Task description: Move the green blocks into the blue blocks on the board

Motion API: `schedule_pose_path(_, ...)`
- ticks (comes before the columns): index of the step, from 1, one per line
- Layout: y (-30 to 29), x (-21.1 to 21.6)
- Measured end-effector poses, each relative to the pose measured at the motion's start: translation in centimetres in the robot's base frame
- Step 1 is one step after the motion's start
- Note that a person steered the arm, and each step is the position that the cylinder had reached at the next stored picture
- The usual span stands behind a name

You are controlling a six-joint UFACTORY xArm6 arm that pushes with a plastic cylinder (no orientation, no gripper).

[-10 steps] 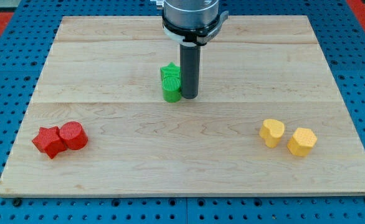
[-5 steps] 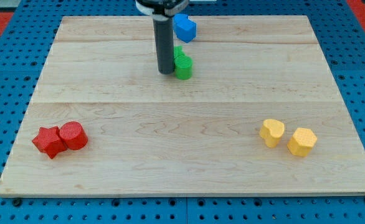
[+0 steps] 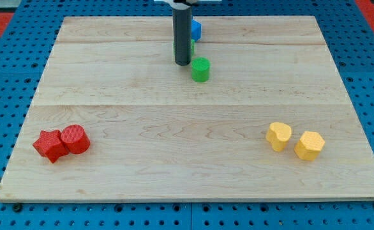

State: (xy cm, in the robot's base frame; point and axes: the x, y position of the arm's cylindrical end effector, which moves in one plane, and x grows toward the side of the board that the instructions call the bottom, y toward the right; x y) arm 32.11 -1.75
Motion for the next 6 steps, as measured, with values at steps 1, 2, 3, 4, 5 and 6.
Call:
schedule_pose_path(1, -0.6, -1.6)
schedule_pose_path(2, -2.5, 2.6)
schedule_pose_path(3, -4.0, 6.0)
schedule_pose_path(4, 4.9, 7.0)
schedule_pose_path(5, 6.9, 6.2)
schedule_pose_path(6, 3.9, 0.2)
